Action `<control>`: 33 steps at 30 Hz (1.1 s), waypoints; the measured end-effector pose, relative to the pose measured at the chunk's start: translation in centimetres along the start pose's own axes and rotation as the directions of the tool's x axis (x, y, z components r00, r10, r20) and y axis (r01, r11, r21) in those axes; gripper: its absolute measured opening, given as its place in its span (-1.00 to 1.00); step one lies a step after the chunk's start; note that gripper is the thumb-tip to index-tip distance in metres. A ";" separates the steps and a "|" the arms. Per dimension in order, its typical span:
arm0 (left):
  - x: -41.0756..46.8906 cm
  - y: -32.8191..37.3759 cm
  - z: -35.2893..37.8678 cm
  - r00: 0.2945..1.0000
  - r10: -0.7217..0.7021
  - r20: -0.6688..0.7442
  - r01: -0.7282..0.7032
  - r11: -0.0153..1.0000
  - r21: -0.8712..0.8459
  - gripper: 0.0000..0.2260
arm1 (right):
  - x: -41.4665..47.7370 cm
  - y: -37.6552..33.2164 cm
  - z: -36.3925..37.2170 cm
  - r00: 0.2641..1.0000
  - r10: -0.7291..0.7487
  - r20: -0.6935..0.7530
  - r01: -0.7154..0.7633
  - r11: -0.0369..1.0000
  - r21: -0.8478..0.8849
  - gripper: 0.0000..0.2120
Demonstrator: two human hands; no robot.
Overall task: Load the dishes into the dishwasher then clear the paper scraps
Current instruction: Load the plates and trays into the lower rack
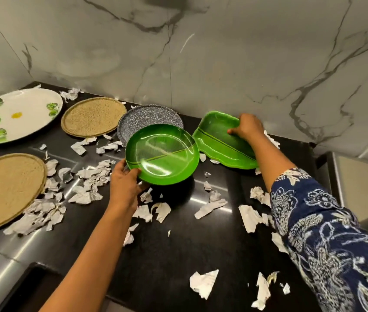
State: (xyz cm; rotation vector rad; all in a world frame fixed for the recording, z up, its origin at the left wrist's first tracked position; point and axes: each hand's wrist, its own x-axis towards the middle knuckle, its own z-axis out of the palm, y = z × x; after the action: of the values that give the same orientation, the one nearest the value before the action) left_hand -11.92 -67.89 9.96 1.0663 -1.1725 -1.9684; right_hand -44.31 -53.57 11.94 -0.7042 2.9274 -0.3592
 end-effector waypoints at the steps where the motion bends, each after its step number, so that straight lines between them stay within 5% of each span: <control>1: -0.7 0.3 -0.5 1.000 0.008 0.005 -0.008 1.000 -0.006 -0.70 | -0.8 -0.5 -0.8 0.999 -0.017 -0.029 0.016 1.000 -0.014 -0.53; 8: -8.1 2.2 -5.2 0.992 0.120 0.041 -0.120 0.993 0.012 -0.65 | -13.6 -3.4 -6.2 0.942 -0.107 -0.318 0.100 0.994 -0.038 -0.73; 16: -20.8 -0.6 -16.7 0.956 0.268 0.117 -0.282 0.952 0.123 -0.68 | -41.6 -1.9 -5.7 0.777 0.078 -0.624 0.129 0.952 0.279 -0.71; 20: -27.6 -4.6 -22.6 0.960 0.229 0.164 -0.252 0.957 0.142 -0.68 | -54.7 1.7 -1.9 0.797 0.242 -0.554 0.076 0.869 0.488 -0.75; 24: -33.6 -9.9 -27.3 0.975 0.011 0.221 -0.063 0.971 0.232 -0.69 | -66.0 6.1 2.2 0.828 0.415 -0.378 -0.134 0.801 0.584 -0.81; 33: -42.6 -22.9 -29.5 0.953 -0.284 0.106 0.234 0.913 0.335 -0.72 | -79.4 15.9 12.2 0.668 0.720 -0.187 -0.533 0.639 0.555 -0.77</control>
State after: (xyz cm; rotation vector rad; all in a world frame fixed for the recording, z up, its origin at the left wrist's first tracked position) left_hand 32.44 -36.06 -5.02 1.3111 -1.5421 -2.1411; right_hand 21.12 -5.76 0.09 0.5642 2.9718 -1.1575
